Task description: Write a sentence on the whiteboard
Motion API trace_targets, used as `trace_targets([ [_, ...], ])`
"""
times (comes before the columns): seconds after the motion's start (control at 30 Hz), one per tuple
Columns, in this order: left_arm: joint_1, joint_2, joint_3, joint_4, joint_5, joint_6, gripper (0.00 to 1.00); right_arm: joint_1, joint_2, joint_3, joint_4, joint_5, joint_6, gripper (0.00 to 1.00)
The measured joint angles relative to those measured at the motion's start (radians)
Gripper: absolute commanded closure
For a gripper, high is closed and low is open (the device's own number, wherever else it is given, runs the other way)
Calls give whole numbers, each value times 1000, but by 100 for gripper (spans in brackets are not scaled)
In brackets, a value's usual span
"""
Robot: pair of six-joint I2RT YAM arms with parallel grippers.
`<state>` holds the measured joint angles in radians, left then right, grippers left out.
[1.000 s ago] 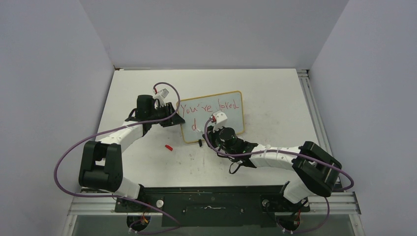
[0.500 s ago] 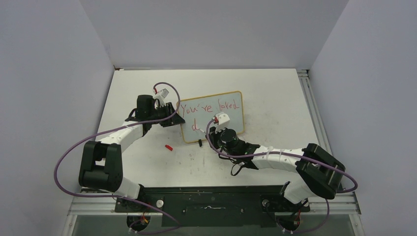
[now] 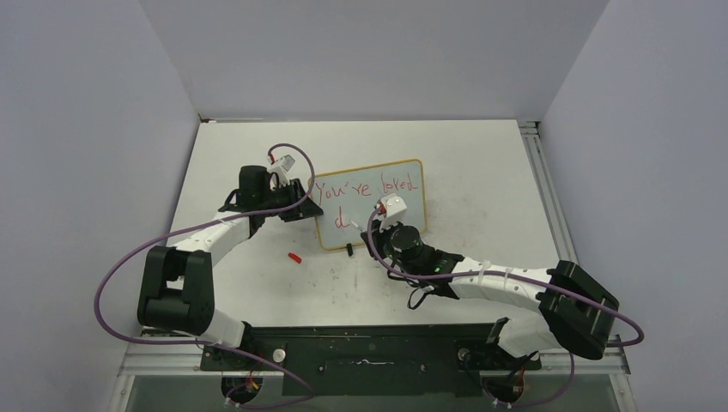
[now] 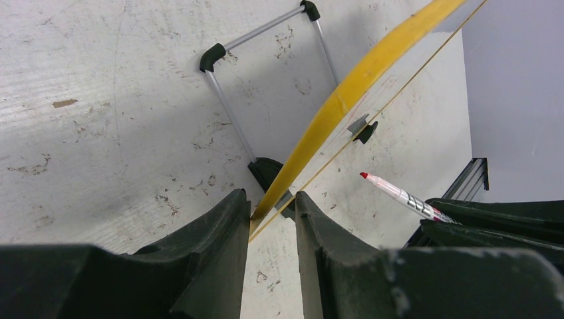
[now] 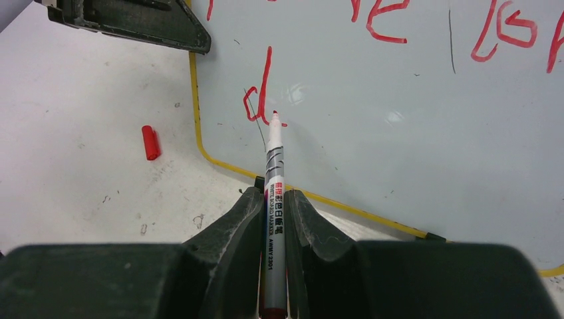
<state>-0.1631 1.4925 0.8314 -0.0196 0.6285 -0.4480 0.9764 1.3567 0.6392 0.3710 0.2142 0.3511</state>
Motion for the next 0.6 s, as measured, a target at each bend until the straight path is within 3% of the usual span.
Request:
trace_targets([
  [0.6,0,0,0,0,0,0,71,-21,-7,0,-3,-30,-3,95],
])
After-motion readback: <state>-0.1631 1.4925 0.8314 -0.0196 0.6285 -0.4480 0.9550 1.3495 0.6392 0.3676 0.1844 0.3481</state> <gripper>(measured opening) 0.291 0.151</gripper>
